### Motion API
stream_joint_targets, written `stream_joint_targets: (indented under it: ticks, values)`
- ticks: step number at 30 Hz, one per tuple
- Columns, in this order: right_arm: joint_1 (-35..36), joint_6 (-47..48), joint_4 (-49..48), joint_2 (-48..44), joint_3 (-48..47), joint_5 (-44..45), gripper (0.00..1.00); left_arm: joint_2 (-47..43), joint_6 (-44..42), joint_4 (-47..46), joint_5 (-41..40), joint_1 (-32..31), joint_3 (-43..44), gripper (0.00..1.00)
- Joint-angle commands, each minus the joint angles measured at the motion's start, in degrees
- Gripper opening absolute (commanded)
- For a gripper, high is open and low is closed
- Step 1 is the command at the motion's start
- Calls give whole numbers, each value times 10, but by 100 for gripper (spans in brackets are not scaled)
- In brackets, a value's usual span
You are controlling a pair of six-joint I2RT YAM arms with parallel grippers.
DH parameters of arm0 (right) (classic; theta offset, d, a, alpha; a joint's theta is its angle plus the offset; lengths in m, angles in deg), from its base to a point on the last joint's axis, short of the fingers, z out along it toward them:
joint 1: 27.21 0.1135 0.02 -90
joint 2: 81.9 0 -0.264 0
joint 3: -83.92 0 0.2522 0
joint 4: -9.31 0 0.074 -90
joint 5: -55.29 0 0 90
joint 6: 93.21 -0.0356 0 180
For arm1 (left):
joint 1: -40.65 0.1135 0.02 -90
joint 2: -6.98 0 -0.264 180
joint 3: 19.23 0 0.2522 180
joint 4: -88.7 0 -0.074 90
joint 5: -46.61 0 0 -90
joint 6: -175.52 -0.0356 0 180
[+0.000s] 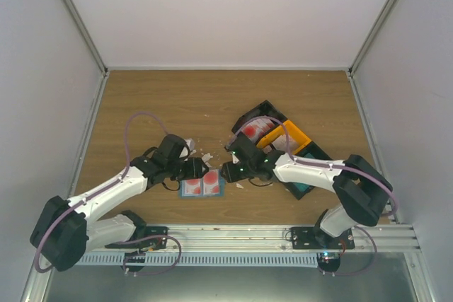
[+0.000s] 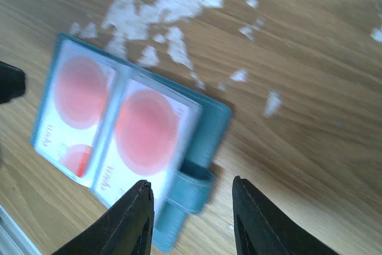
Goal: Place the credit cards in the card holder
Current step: Insert the credit card into the card holder, then turn over the card slot in the card holder.
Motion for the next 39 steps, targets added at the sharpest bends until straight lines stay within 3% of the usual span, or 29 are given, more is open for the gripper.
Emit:
stream_joint_targets:
  ticks: [1,6,11,19,28,35,39]
  values:
    - [51,2,60,35,-73,78,38,-37,33,58,-101,7,1,64]
    - [94,0,102,98,-144,87,38,-86,55,53,-102,35,-39,66]
    - [128,-22,132,151,-197,87,38,-123,72,5,-50,61,-107,64]
    - [165,-113,194,238,-291,126,32,-158,71,-49,-19,92,-185,48]
    - [166,-196,239,281,-326,170,16,-172,62,-77,34,98,-199,43]
    - [166,-192,255,287,-326,157,14,-181,60,-75,41,99,-203,41]
    - [166,-193,248,289,-319,148,14,-180,57,-70,36,99,-201,47]
